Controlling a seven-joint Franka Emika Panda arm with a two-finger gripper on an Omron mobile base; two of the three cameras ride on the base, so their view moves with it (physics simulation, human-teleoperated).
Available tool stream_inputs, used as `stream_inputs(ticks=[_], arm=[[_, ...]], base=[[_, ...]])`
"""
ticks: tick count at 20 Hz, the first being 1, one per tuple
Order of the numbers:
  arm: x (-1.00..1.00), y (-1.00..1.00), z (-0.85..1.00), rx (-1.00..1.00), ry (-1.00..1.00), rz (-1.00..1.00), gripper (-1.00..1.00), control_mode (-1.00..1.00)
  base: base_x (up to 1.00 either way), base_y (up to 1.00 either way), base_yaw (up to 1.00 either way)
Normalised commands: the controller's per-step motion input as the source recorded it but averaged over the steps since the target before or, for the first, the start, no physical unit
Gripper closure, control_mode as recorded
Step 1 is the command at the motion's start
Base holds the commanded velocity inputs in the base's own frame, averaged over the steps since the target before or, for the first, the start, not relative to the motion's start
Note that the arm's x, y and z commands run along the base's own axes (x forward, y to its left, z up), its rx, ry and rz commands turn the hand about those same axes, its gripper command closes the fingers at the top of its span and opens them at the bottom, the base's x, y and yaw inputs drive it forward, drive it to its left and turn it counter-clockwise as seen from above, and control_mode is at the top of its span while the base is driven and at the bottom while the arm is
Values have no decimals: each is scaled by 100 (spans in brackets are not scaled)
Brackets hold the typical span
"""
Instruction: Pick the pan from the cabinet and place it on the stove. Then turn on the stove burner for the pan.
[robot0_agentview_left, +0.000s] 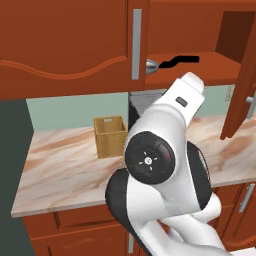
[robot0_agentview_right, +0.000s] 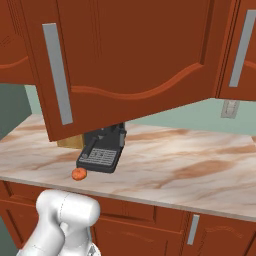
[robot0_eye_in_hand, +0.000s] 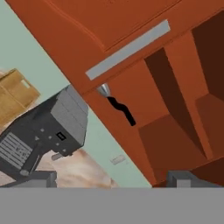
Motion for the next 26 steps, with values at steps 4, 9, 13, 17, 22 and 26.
stream_inputs(ticks=[4,9,13,17,22,26], arm=[[62,-7,-6,-12,13,-20,-100,-100],[54,-34,-11,-6,10,-14,-100,-100],[49,-42,-14,-4,6,-12,-100,-100],[46,-45,-14,-1,6,-12,-100,-100],[39,-46,-7,0,6,-12,-100,-100],[29,-51,-3,0,6,-13,-100,-100]], base=[[0,0,0],[0,0,0],[0,0,0],[0,0,0],[0,0,0],[0,0,0]])
